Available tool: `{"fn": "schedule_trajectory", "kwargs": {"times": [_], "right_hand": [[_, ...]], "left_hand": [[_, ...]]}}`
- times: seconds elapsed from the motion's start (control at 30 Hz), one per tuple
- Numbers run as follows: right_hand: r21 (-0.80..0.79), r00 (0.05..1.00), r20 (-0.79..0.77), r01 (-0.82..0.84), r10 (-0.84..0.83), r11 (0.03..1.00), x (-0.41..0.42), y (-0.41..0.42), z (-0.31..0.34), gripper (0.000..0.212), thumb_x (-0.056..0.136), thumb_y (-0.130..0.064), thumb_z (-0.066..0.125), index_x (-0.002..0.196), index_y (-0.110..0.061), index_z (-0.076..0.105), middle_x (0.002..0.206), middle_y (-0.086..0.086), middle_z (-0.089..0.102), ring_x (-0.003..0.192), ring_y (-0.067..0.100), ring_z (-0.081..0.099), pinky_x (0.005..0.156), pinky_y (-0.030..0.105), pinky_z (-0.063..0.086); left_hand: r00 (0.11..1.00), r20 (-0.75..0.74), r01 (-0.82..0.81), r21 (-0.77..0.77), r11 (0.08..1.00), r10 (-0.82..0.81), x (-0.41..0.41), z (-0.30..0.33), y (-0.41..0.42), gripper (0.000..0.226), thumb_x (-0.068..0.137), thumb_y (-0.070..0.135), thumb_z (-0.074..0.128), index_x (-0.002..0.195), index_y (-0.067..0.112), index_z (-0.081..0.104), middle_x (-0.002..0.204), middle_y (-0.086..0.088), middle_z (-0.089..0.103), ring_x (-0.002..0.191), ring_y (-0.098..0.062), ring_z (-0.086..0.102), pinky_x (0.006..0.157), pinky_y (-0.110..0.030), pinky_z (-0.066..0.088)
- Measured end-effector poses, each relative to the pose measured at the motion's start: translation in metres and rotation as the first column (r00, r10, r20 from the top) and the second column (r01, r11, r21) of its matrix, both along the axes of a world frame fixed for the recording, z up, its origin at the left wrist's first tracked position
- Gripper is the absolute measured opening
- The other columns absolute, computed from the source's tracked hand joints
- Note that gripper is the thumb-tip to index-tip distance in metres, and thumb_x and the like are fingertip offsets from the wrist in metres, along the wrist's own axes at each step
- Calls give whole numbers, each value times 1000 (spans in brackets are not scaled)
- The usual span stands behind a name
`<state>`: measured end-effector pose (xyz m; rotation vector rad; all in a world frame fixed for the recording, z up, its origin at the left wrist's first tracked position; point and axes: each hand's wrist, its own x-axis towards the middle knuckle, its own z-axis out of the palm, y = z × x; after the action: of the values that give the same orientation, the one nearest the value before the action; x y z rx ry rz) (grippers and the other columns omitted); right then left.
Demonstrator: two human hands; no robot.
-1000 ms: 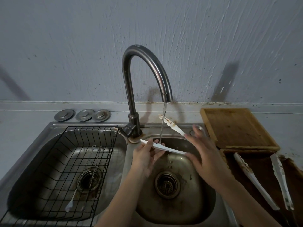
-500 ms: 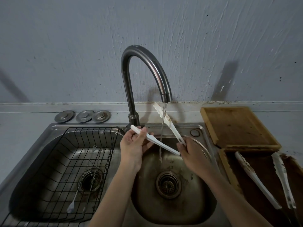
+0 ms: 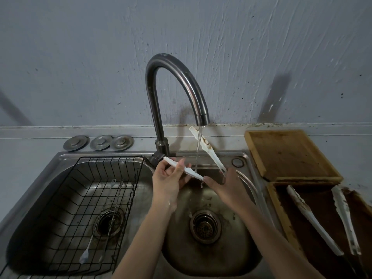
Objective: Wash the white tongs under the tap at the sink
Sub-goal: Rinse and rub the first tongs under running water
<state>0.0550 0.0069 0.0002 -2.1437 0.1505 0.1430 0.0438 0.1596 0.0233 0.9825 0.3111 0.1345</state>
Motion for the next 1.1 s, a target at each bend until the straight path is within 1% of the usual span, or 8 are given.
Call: {"fn": "schedule_trajectory", "kwargs": {"times": [0.07,0.2,0.4,0.53,0.73,0.87,1.0,1.1], "right_hand": [[5,1000,-4,-13,13,1000,2,-2,-3,59,75,-45,70,113,-12,41,98,-4,49,94,18,50,63,24,42],[-8,995,-53,89,-89,996,2,5,-6,80,53,-65,70,111,-17,43,112,3,54,106,24,53,87,48,50],[-120,983,-79,154,-164,981,-3,-26,-5,75,55,-46,84,112,-9,52,101,4,58,90,20,56,71,34,51],[-229,984,1,175,-179,958,-11,-52,-9,77,54,-42,86,115,-7,54,112,11,62,104,28,58,85,39,50],[-280,977,53,214,-207,936,-17,-57,-8,76,55,-48,83,114,-9,54,113,10,62,106,27,56,89,46,49],[-266,981,83,190,-174,945,-20,-49,-5,70,62,-42,81,117,-8,53,113,9,61,104,25,56,83,34,47],[-242,985,101,159,-138,957,-22,-39,-5,60,64,-37,81,109,-7,56,103,10,64,86,18,56,69,29,44],[-237,989,79,141,-126,961,-23,-36,-6,65,64,-37,81,115,-7,55,107,9,65,92,19,59,76,32,50]], "left_hand": [[1000,-14,2,-1,1000,-2,1,-3,2,10,86,3,60,85,11,54,86,-13,67,87,-26,67,71,-33,59],[1000,-22,12,-13,1000,-12,0,-8,0,12,89,0,55,85,12,55,84,-12,64,86,-25,66,68,-30,58],[930,-260,260,-36,965,-261,-7,-19,4,17,95,6,46,103,-2,60,95,-18,68,79,-21,69,72,-31,58],[868,-348,360,-45,932,-353,-6,-26,2,33,100,18,34,95,5,64,80,-10,76,74,-18,72,67,-30,60],[888,-337,364,98,926,-313,-2,-26,-9,22,95,8,48,89,5,68,75,-9,74,62,-13,70,63,-24,60],[926,-351,267,349,898,-139,2,-31,-4,7,82,1,66,85,0,72,65,-11,70,57,-19,62,66,-30,56],[955,-291,150,634,759,54,-2,-23,-4,16,63,13,84,72,12,71,62,1,70,57,-12,63,60,-26,53],[946,-323,212,709,672,42,-5,-18,-4,18,62,16,84,68,17,67,67,-1,71,62,-14,66,59,-27,53]]}}
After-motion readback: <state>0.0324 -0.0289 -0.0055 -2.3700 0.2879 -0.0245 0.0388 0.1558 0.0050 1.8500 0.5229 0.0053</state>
